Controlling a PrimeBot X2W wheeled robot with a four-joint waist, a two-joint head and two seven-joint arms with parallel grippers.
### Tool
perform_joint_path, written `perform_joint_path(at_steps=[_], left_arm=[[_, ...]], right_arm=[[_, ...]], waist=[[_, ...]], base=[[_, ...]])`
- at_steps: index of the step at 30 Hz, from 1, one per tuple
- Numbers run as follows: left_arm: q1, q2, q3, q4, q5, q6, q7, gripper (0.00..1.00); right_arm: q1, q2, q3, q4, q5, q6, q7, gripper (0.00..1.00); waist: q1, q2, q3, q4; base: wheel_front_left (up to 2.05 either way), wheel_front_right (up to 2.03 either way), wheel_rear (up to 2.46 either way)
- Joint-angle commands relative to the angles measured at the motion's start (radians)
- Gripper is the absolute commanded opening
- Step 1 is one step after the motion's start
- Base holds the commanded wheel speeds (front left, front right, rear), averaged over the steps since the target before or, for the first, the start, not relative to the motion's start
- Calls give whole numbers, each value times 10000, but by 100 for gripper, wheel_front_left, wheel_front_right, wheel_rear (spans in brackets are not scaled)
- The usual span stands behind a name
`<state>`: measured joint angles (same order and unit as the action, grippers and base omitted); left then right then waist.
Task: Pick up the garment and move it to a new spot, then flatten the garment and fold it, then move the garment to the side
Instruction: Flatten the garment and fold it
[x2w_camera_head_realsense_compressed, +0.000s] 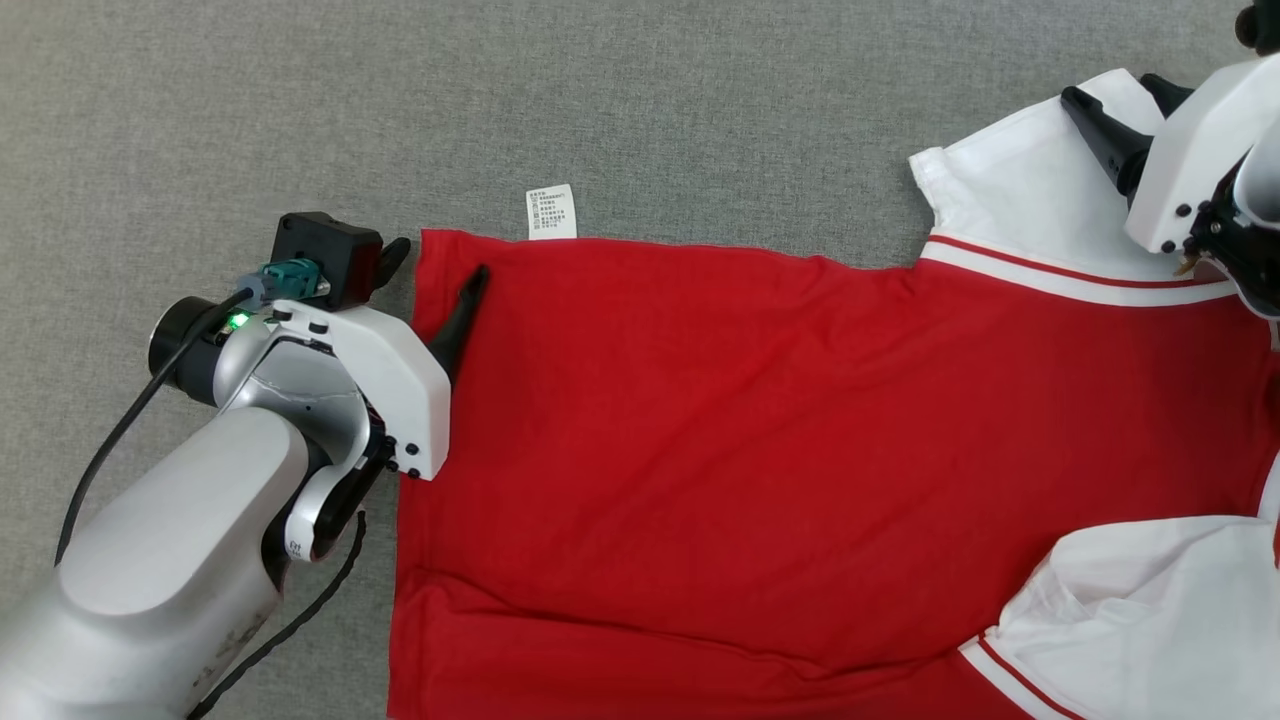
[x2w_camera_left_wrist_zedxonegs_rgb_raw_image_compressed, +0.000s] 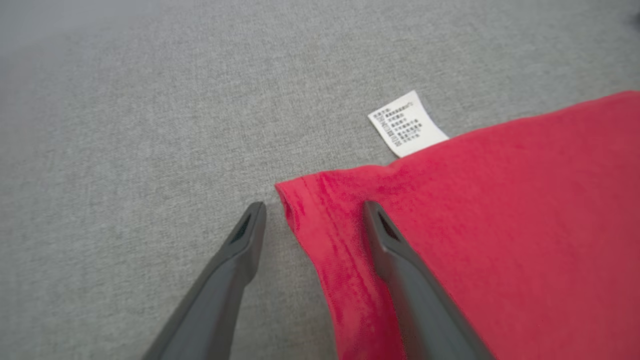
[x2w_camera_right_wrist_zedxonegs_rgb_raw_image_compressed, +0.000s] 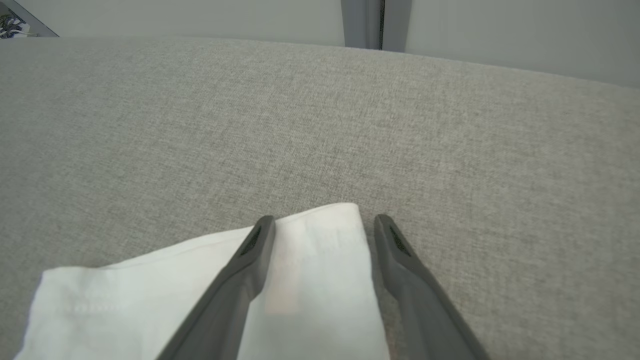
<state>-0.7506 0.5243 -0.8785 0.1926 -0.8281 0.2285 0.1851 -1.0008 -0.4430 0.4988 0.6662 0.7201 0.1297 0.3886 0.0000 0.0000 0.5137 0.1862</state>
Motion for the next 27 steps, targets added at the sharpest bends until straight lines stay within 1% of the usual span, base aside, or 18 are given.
perform_joint_path(at_steps=[1, 4, 5, 6, 7, 8, 9, 10, 11, 16, 20, 21, 22, 23, 27], left_arm=[[-198, -7, -15, 52, -64, -78, 62, 100], [-217, -3, -60, 143, -147, -122, 255, 100], [-223, -1, -60, 163, -153, -137, 292, 100], [-235, 4, -57, 176, -173, -136, 313, 100], [-235, 4, -57, 176, -173, -136, 313, 100], [-243, 12, -44, 192, -183, -134, 318, 100], [-251, 16, -22, 220, -208, -140, 292, 100], [-263, 8, 18, 253, -251, -139, 264, 100], [-272, -13, 73, 291, -291, -140, 239, 100], [-386, -46, 260, 667, -501, -240, 108, 100], [-494, -55, 179, 1093, -642, -547, 325, 100], [-530, -66, 185, 1155, -659, -592, 327, 96], [-542, -70, 173, 1205, -688, -653, 356, 96], [-533, -64, 145, 1243, -719, -690, 392, 0], [-490, 47, 150, 1212, -717, -729, 348, 0]], right_arm=[[-116, 26, 167, 219, 71, 20, 218, 100], [-286, 92, 413, 417, 244, 20, 628, 100], [-338, 111, 484, 442, 316, 20, 726, 97], [-392, 113, 531, 449, 370, 20, 778, 63], [-392, 113, 531, 449, 370, 20, 778, 63], [-446, 117, 581, 435, 428, 20, 832, 45], [-476, 114, 651, 411, 487, 20, 893, 33], [-503, 100, 710, 383, 515, 20, 907, 8], [-532, 82, 755, 354, 559, 20, 891, 0], [-593, 28, 958, 288, 707, 20, 820, 0], [-587, 17, 1159, 266, 857, 20, 781, 0], [-596, 19, 1188, 268, 890, 20, 760, 0], [-596, 26, 1219, 276, 922, 20, 746, 0], [-591, 38, 1250, 287, 958, 20, 726, 0], [-573, 64, 1355, 222, 1122, 20, 441, 0]], waist=[[0, 0, 45, -19], [0, 0, 86, -47], [0, 0, 92, -58], [0, 0, 92, -68], [0, 0, 92, -68], [0, 0, 89, -78], [0, 0, 81, -89], [0, 0, 71, -101], [0, 0, 62, -113], [0, 0, 57, -200], [0, 0, 108, -315], [0, 0, 114, -338], [0, 0, 111, -360], [0, 0, 98, -381], [0, 0, -43, -439]], base=[[0, 0, 0], [0, 0, 0], [0, 0, 0], [0, 0, 0], [0, 0, 0], [0, 0, 0], [0, 0, 0], [0, 0, 0], [0, 0, 0], [0, 0, 0], [0, 0, 0], [0, 0, 0], [0, 0, 0], [0, 0, 0], [0, 0, 0]])
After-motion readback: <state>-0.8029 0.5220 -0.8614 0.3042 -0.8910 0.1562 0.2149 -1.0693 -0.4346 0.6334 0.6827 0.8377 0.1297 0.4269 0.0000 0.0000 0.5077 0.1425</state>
